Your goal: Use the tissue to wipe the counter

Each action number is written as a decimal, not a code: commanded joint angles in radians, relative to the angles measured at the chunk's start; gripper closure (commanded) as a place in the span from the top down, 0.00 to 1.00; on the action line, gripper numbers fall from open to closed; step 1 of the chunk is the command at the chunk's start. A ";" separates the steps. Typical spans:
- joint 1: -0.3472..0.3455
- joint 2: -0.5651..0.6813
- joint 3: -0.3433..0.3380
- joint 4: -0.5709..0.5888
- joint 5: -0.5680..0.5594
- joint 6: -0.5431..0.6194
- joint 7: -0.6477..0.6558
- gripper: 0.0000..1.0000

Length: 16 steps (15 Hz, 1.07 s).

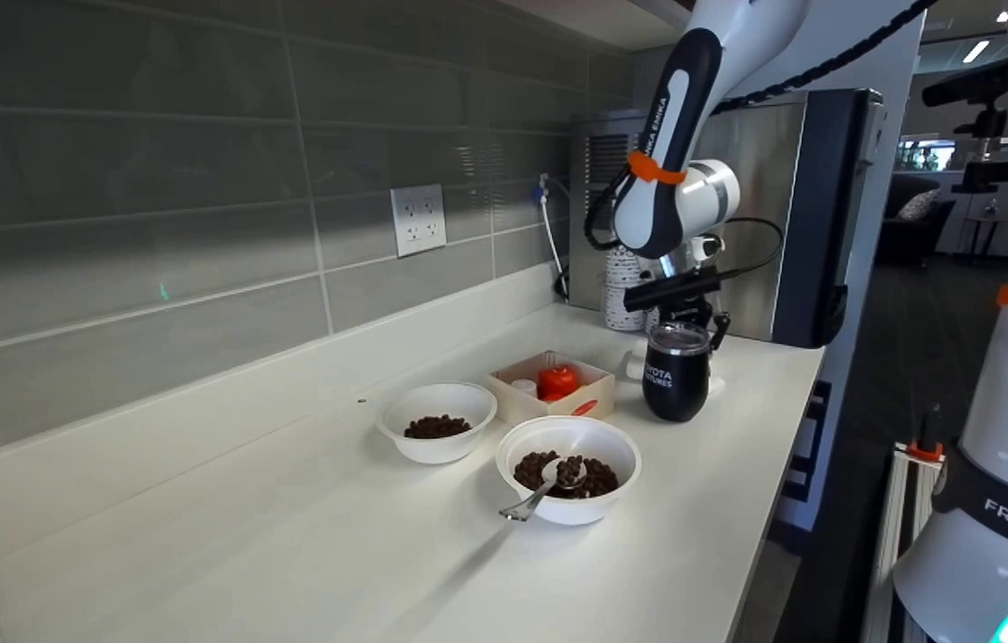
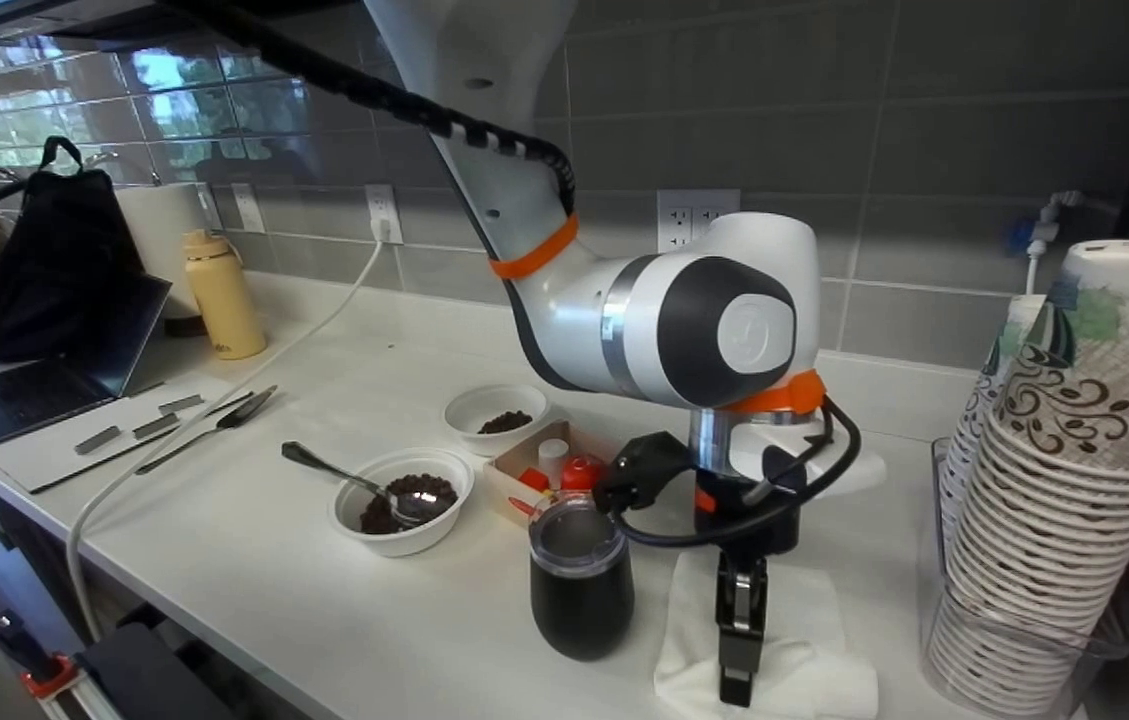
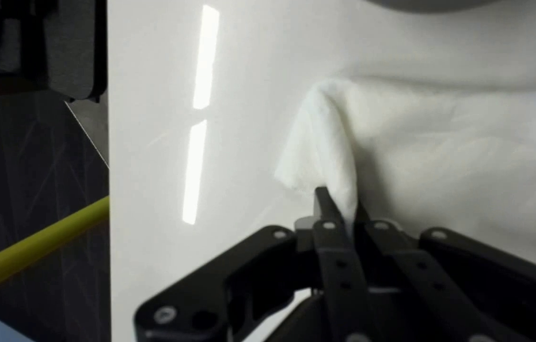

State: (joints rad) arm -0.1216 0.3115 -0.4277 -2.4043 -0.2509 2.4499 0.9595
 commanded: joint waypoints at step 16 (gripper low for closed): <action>-0.106 -0.070 -0.001 -0.116 0.128 0.219 0.000 0.02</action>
State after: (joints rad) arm -0.2114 0.2553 -0.4776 -2.5059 -0.2047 2.5926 1.0044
